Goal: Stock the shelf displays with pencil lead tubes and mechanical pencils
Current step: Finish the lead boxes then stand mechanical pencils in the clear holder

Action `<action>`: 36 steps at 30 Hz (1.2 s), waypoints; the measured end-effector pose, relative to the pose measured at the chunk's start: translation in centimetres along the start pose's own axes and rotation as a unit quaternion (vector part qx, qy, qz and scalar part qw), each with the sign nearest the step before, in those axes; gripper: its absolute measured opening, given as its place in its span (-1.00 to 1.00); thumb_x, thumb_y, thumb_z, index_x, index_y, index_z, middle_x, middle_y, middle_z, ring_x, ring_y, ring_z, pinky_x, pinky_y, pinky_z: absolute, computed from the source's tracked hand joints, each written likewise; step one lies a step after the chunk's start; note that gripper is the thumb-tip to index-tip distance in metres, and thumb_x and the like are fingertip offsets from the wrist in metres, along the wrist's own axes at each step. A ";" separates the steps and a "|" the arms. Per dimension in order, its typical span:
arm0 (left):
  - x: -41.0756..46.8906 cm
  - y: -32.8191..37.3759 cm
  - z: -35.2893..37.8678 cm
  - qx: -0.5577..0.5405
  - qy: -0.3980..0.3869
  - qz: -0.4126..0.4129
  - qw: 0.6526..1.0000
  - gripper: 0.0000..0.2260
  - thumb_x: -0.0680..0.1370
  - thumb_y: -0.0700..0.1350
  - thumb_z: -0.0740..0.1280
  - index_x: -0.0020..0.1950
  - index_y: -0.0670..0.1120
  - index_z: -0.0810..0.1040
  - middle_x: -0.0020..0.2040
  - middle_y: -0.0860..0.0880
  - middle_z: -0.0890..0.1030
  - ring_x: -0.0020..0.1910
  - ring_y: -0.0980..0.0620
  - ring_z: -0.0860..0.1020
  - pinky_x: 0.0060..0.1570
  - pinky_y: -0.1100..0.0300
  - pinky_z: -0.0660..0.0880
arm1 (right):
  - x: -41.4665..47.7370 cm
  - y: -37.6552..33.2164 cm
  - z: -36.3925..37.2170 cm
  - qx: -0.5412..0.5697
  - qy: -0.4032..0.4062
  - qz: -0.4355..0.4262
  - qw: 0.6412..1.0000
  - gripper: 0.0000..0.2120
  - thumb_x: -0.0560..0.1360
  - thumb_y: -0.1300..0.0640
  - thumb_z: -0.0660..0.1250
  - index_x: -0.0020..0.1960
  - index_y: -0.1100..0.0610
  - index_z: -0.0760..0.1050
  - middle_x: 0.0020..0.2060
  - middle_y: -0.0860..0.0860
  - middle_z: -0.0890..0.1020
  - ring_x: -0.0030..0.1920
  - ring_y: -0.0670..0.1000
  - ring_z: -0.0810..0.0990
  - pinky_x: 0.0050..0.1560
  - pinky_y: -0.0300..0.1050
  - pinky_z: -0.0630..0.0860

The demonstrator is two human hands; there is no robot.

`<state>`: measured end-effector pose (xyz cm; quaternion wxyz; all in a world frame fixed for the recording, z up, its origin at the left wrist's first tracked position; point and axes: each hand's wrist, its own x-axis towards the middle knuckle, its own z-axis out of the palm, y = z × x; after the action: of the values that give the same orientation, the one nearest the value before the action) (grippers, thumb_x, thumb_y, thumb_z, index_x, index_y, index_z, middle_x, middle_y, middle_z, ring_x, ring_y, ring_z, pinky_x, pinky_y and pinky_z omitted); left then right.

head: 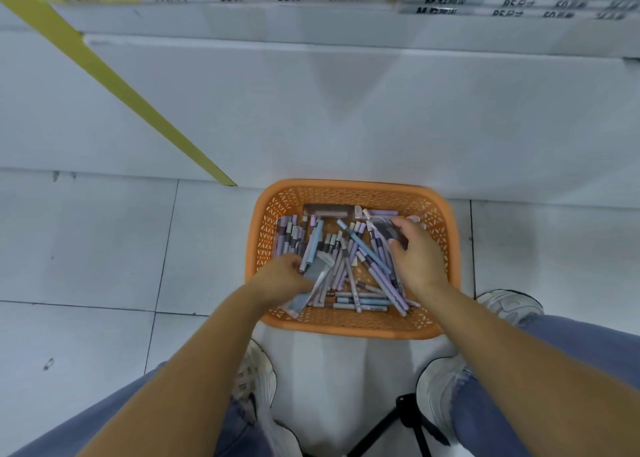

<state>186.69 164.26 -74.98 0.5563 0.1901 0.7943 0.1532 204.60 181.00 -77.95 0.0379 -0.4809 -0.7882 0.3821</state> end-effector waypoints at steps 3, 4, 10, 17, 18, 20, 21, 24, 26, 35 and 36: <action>-0.7 0.8 -2.1 0.020 -0.063 -0.032 0.997 -0.63 0.45 -0.21 0.51 0.20 -0.15 0.48 0.07 -0.16 0.65 0.03 -0.14 0.66 0.10 -0.11 0.63 | -0.3 -0.5 0.1 0.032 -0.008 -0.003 0.999 -0.68 0.57 0.27 0.27 0.31 0.11 0.48 0.14 0.07 0.64 0.12 0.09 0.58 0.01 -0.20 0.38; -0.8 1.1 -2.6 0.065 -0.074 -0.036 0.994 -0.58 0.45 -0.19 0.51 0.25 -0.15 0.46 0.12 -0.15 0.62 0.05 -0.14 0.64 0.11 -0.09 0.63 | -0.2 -0.7 0.1 0.041 -0.020 0.000 0.999 -0.68 0.57 0.26 0.26 0.31 0.10 0.47 0.13 0.06 0.64 0.12 0.08 0.58 0.00 -0.19 0.40; 0.5 2.8 -3.3 0.126 -0.029 0.053 0.990 -0.60 0.54 -0.18 0.41 0.36 -0.05 0.42 0.11 -0.07 0.61 -0.07 -0.03 0.63 -0.20 0.15 0.58 | 1.1 -0.7 0.4 0.082 -0.094 0.049 0.991 -0.71 0.60 0.23 0.22 0.28 0.01 0.43 -0.08 -0.11 0.60 -0.09 -0.08 0.61 -0.17 -0.26 0.49; 5.6 4.0 -1.7 0.063 0.159 0.177 0.969 -0.76 0.49 -0.16 0.45 0.12 0.00 0.54 0.08 0.02 0.56 0.00 0.05 0.53 -0.12 0.26 0.40 | 1.5 0.4 0.7 0.110 -0.091 0.088 0.986 -0.71 0.60 0.24 0.22 0.28 0.02 0.43 -0.10 -0.20 0.56 -0.16 -0.27 0.54 -0.21 -0.34 0.45; 6.3 3.8 -1.5 0.086 0.164 0.177 0.967 -0.69 0.49 -0.15 0.46 0.22 -0.02 0.55 0.17 -0.02 0.56 0.05 0.02 0.52 -0.04 0.23 0.41 | 1.5 0.6 0.7 0.112 -0.088 0.090 0.986 -0.71 0.60 0.24 0.22 0.28 0.01 0.43 -0.09 -0.20 0.56 -0.16 -0.26 0.53 -0.20 -0.34 0.43; 7.4 3.5 -1.1 0.123 0.165 0.171 0.964 -0.62 0.51 -0.13 0.45 0.32 -0.05 0.54 0.29 -0.08 0.54 0.14 -0.08 0.55 0.02 0.16 0.43 | 1.4 1.0 0.8 0.114 -0.079 0.093 0.986 -0.71 0.60 0.23 0.23 0.29 0.02 0.42 -0.05 -0.17 0.55 -0.11 -0.20 0.53 -0.13 -0.30 0.42; 7.8 3.4 -0.9 0.143 0.169 0.165 0.961 -0.60 0.51 -0.11 0.46 0.34 -0.06 0.53 0.33 -0.09 0.52 0.16 -0.11 0.56 0.01 0.14 0.44 | 1.4 1.2 0.8 0.119 -0.077 0.095 0.985 -0.72 0.60 0.23 0.24 0.29 0.04 0.42 -0.04 -0.15 0.55 -0.07 -0.14 0.54 -0.07 -0.25 0.43; 8.5 3.5 -0.4 0.204 0.187 0.138 0.951 -0.66 0.53 -0.01 0.43 0.29 -0.05 0.56 0.31 -0.08 0.49 0.11 -0.15 0.56 -0.11 0.09 0.47 | 1.3 1.7 0.8 0.130 -0.085 0.093 0.984 -0.75 0.59 0.22 0.27 0.26 0.06 0.45 -0.04 -0.15 0.57 -0.01 -0.06 0.56 0.01 -0.17 0.47; 8.3 4.0 -0.5 0.204 0.211 0.130 0.947 -0.85 0.58 -0.01 0.36 0.10 -0.02 0.60 0.15 -0.08 0.61 -0.06 -0.11 0.60 -0.27 0.13 0.41 | 1.3 1.9 0.9 0.141 -0.091 0.099 0.981 -0.73 0.58 0.22 0.29 0.27 0.08 0.46 -0.01 -0.09 0.59 0.03 -0.02 0.57 0.08 -0.09 0.50; 3.2 0.9 -1.9 0.128 0.211 0.083 0.966 -0.77 0.59 0.15 0.28 -0.20 0.09 0.37 -0.30 0.10 0.53 -0.32 0.07 0.51 -0.39 0.19 0.28 | 1.1 1.3 -0.2 0.149 -0.086 0.112 0.979 -0.77 0.59 0.21 0.27 0.12 -0.10 0.41 -0.13 -0.30 0.51 -0.15 -0.28 0.49 -0.22 -0.36 0.36; 2.7 0.2 -1.7 0.133 0.206 0.071 0.967 -0.77 0.59 0.17 0.26 -0.17 0.09 0.37 -0.27 0.08 0.55 -0.31 0.07 0.52 -0.38 0.18 0.30 | 0.9 1.2 -0.2 0.147 -0.084 0.109 0.979 -0.77 0.59 0.20 0.27 0.16 -0.08 0.43 -0.10 -0.27 0.53 -0.12 -0.25 0.51 -0.17 -0.32 0.38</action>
<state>184.34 165.63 -76.53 0.3377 0.2825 0.8897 0.1211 205.12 182.09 -78.84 -0.0002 -0.5194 -0.6666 0.5347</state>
